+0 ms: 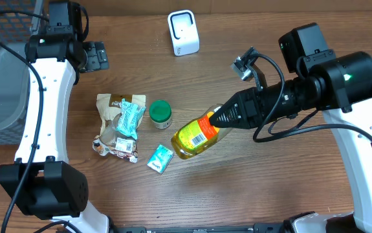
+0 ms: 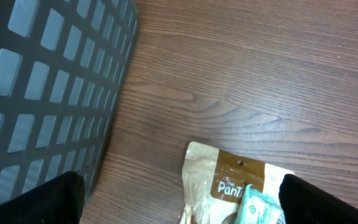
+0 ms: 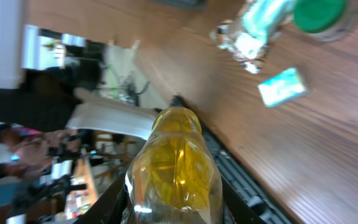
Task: Scan the item barcode
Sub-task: 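Lift the yellow bottle with the right gripper and swing it toward the scanner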
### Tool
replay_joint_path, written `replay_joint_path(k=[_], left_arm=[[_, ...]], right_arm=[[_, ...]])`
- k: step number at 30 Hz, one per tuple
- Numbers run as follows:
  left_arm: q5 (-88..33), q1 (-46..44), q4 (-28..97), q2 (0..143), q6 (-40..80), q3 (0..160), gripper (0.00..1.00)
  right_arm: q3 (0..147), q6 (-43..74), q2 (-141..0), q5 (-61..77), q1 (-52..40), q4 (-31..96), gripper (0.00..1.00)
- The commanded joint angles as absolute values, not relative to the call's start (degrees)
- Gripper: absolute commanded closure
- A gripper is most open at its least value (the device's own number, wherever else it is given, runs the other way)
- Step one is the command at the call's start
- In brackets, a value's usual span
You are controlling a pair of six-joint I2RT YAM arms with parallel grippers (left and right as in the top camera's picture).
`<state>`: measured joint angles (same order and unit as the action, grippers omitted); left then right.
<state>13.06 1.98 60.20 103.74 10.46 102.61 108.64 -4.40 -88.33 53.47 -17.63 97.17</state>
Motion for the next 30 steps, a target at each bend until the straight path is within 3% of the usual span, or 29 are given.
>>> replay_joint_path(k=[1, 17, 24, 30], left_arm=[[13.5, 1.8, 60.1, 102.9, 9.6, 103.7, 0.00], [13.5, 1.8, 60.1, 102.9, 9.6, 103.7, 0.01], [13.5, 1.8, 60.1, 102.9, 9.6, 103.7, 0.00], [13.5, 1.8, 60.1, 102.9, 9.7, 103.7, 0.00]], right_arm=[[109.8, -4.1, -87.5, 47.4, -17.6, 97.0, 0.93], [109.8, -4.0, -90.2, 28.0, -17.6, 74.0, 0.94], [109.8, -3.2, -91.0, 20.1, -17.6, 54.4, 0.96], [109.8, -11.3, -93.4, 15.6, -18.8, 45.1, 0.96]])
